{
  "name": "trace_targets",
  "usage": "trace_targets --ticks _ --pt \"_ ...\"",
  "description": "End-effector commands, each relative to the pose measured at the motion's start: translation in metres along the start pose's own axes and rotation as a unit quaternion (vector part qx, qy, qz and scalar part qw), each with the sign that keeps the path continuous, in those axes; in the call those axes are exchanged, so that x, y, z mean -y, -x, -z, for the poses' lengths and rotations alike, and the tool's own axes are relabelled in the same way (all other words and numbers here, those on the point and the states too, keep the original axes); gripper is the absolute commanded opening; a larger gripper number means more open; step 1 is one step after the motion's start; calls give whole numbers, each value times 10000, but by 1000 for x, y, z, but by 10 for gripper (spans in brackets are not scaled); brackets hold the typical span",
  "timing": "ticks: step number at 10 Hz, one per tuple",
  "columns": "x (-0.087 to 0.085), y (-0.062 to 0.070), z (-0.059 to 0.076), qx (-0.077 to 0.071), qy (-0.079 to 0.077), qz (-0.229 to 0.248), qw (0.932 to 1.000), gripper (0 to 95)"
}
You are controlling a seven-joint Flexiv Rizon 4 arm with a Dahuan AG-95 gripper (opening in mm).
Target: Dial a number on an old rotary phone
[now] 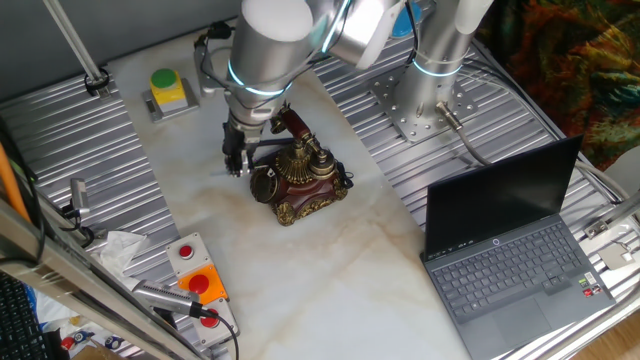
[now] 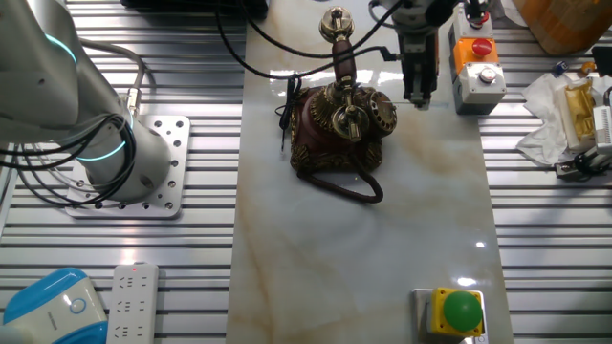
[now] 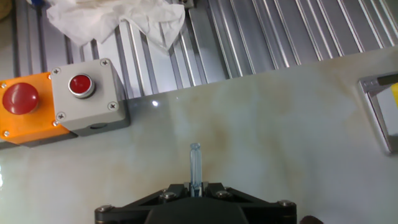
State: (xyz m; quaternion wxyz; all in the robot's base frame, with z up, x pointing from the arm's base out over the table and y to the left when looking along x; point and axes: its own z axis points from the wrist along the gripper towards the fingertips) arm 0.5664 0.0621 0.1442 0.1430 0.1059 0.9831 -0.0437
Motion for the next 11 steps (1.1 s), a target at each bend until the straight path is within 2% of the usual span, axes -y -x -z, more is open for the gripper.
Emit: trace_targets --ticks 1,11 --pt "0 -1 -5 71 3 -18 10000 0" --pt "0 -4 -12 111 -22 -25 9999 0"
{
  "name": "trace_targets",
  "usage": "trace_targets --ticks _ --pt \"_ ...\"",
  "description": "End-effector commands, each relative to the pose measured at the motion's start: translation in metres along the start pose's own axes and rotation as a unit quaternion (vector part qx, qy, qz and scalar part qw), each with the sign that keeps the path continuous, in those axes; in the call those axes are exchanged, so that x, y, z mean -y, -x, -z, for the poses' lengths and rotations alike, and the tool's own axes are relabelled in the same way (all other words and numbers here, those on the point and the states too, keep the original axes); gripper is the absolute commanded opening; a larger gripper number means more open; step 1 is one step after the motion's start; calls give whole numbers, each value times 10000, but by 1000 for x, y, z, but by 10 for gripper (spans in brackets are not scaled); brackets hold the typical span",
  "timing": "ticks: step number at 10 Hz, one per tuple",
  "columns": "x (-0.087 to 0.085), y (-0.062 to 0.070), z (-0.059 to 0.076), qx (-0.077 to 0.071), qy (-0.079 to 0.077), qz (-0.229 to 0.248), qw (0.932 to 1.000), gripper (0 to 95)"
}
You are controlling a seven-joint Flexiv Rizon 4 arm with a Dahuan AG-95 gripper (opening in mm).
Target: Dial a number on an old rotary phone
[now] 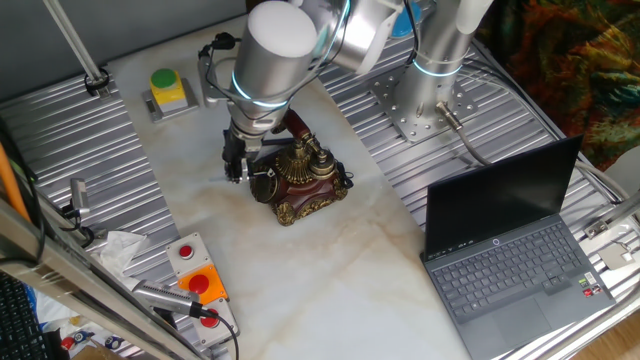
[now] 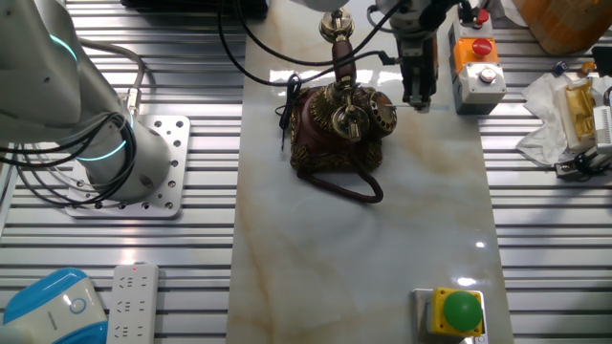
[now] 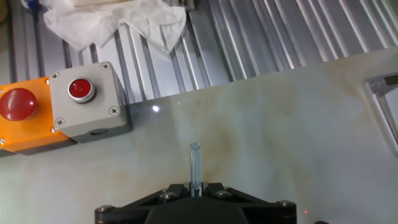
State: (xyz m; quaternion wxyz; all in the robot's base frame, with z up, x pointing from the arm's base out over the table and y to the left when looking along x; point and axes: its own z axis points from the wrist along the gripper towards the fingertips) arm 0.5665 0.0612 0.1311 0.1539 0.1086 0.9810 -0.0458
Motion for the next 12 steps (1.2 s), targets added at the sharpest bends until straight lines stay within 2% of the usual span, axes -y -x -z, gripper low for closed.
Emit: trace_targets --ticks 1,4,12 --pt "0 0 0 5 2 2 10000 0" --pt "0 -2 -5 20 -8 5 10000 0" --pt "1 -2 -6 1 29 -93 10000 0"
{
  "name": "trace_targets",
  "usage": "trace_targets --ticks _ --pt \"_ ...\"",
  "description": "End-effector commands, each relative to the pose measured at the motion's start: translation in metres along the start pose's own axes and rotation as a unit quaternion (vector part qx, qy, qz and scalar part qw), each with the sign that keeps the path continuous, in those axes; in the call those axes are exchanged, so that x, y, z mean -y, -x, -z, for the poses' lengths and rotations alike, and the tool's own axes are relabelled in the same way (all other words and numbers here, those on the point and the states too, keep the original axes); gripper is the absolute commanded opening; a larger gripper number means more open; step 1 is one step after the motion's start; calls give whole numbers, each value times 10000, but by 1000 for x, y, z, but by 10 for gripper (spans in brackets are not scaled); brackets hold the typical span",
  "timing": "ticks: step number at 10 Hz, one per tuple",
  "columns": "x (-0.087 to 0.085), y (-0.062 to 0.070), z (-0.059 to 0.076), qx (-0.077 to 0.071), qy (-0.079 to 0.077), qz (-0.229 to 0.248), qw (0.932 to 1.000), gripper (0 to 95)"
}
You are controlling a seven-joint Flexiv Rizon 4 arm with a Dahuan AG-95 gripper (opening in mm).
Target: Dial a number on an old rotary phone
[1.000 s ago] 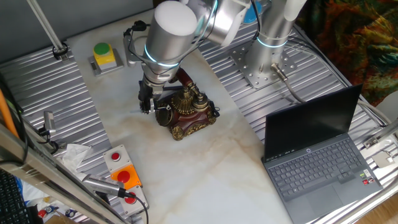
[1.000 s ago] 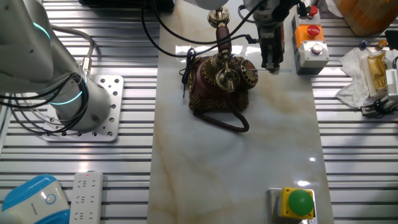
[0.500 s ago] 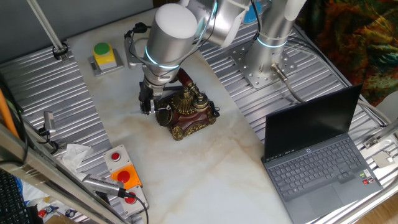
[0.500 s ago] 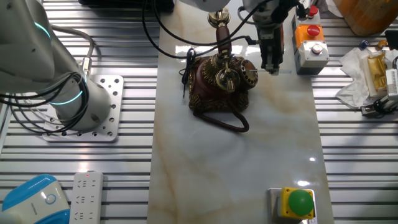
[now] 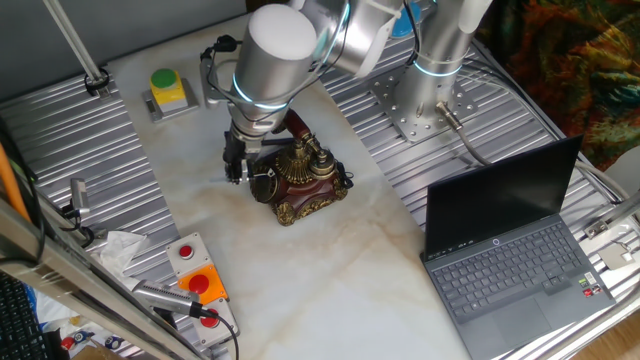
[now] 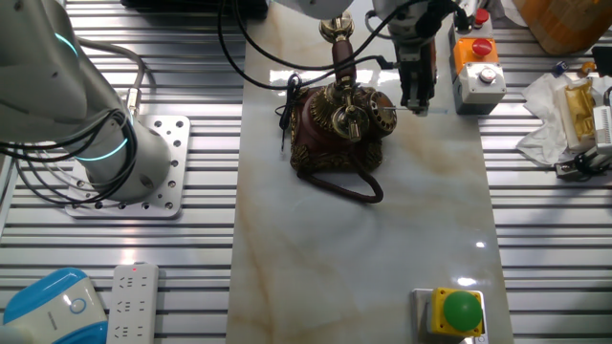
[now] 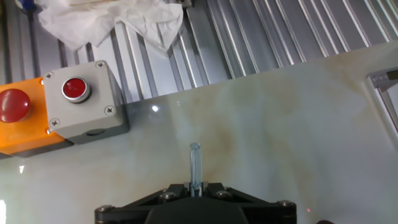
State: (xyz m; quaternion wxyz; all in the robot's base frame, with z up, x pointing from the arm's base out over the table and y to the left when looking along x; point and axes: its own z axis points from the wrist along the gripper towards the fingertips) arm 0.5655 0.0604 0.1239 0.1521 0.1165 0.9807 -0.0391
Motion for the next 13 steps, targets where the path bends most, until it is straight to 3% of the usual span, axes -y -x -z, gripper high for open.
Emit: trace_targets --ticks 1,7,13 --pt "0 1 1 -4 -39 -4 10000 0" --pt "-13 2 6 -10 -157 28 9999 0" --pt "-7 7 8 -26 -155 28 9999 0"
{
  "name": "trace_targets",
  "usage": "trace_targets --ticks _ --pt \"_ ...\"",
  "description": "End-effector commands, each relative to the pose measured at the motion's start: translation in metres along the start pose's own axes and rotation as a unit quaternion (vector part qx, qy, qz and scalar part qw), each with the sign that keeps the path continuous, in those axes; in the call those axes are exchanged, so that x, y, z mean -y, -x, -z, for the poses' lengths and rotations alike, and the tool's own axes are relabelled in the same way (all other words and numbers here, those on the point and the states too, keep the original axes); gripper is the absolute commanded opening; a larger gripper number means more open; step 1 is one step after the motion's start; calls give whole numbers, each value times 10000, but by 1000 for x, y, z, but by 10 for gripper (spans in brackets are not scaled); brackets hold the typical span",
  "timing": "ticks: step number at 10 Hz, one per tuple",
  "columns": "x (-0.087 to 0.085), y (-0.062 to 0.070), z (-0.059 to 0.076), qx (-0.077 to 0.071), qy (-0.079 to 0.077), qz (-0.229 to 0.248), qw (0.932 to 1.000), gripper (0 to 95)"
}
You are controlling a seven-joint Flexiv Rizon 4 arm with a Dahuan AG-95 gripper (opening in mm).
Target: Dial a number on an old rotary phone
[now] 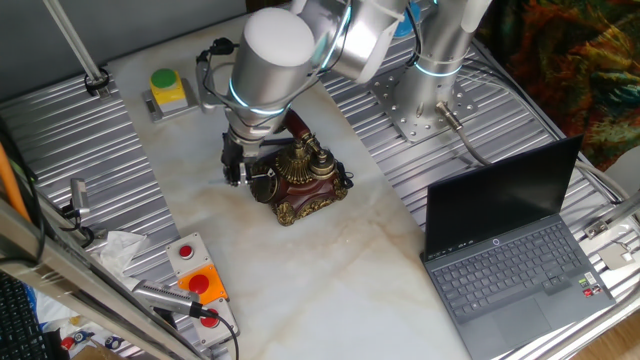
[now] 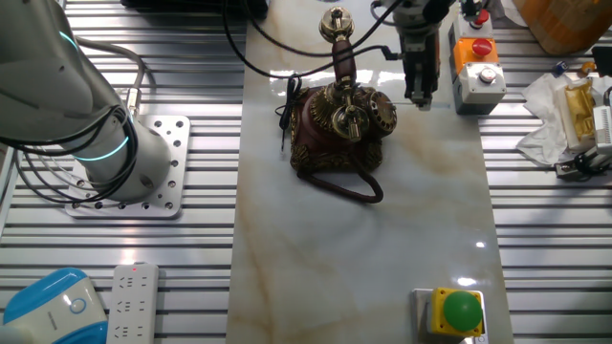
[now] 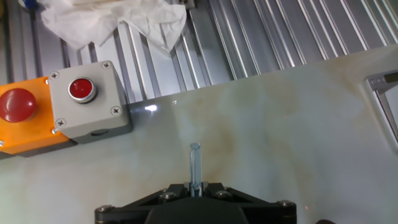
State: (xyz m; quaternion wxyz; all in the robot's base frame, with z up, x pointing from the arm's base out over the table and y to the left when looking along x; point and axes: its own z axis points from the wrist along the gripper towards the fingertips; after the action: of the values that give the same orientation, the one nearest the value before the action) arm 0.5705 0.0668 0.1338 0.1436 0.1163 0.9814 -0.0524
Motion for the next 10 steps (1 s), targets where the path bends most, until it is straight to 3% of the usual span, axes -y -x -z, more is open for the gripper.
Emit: trace_targets --ticks 1,10 --pt "1 1 -2 46 -30 5 10000 0" --pt "5 -12 -6 74 -22 5 10000 0"
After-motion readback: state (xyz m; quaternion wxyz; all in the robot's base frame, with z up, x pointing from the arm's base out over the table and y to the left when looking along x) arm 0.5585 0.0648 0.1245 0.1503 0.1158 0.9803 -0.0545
